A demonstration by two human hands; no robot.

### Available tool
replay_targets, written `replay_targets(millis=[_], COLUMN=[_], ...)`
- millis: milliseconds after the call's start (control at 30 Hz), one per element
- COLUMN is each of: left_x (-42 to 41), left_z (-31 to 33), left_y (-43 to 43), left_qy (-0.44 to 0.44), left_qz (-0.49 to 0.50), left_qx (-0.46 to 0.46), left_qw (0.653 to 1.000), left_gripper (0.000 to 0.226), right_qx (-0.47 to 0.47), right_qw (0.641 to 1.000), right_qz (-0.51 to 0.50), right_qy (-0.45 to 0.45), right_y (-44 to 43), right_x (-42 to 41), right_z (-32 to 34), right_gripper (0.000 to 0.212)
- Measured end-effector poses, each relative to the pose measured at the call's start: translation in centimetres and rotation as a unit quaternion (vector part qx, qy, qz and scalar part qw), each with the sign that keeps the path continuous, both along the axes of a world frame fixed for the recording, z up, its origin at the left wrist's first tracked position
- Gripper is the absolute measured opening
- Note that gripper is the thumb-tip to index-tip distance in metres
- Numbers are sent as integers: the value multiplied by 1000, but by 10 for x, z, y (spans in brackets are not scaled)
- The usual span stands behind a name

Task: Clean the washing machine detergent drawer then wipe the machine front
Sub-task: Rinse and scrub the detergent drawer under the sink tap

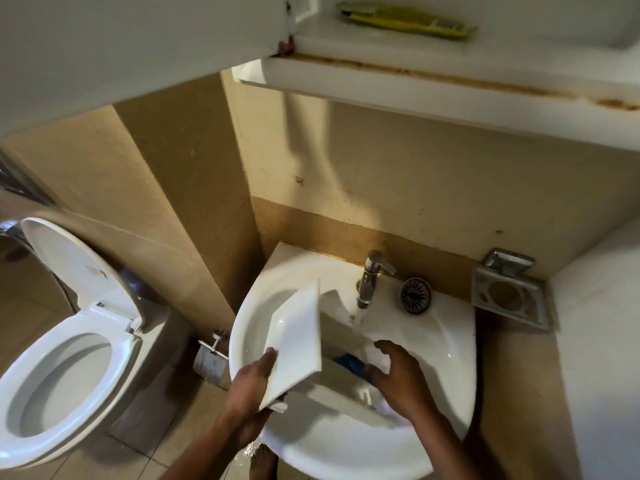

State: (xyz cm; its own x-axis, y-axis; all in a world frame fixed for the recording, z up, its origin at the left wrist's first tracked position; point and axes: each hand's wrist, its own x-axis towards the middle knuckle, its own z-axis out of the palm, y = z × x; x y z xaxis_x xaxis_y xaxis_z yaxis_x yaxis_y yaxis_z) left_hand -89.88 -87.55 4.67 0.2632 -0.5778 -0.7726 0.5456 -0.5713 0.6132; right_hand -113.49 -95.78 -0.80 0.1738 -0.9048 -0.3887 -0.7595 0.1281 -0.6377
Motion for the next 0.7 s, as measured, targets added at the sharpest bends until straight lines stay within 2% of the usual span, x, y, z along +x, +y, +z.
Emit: replay_targets(millis=[100, 233, 300, 367, 433, 467, 533, 600, 667, 700], left_x=[16, 31, 28, 21, 9, 2, -13, -31, -49, -58], left_z=[6, 7, 7, 11, 19, 25, 36, 43, 47, 49], left_y=[-4, -18, -28, -33, -33, -32, -29, -29, -34, -38], left_qy=[19, -2, -26, -39, -9, 10, 40, 62, 87, 97], left_qz=[-83, -159, -175, -179, -155, -132, -88, -63, -56, -53], left_qx=[0, 23, 26, 27, 13, 1, -24, -31, -20, -15], left_qw=[996, 987, 984, 983, 988, 991, 995, 996, 994, 994], left_gripper=[36, 41, 38, 36, 30, 27, 24, 23, 20, 18], right_qx=[105, 161, 163, 148, 122, 105, 56, -11, -48, -51], right_qw=[994, 986, 982, 977, 967, 965, 967, 978, 970, 964], right_qz=[-25, -20, -39, -61, -104, -123, -153, -184, -238, -261], right_qy=[-7, -39, -89, -140, -197, -207, -198, -96, 3, 19], right_y=[2, 24, 42, 63, 81, 89, 101, 106, 104, 102], right_x=[-10, -3, 5, 14, 20, 21, 25, 34, 43, 46], right_z=[-5, -5, -5, 7, 21, 26, 33, 32, 27, 22], right_gripper=[76, 88, 77, 43, 21, 20, 47, 67, 87, 98])
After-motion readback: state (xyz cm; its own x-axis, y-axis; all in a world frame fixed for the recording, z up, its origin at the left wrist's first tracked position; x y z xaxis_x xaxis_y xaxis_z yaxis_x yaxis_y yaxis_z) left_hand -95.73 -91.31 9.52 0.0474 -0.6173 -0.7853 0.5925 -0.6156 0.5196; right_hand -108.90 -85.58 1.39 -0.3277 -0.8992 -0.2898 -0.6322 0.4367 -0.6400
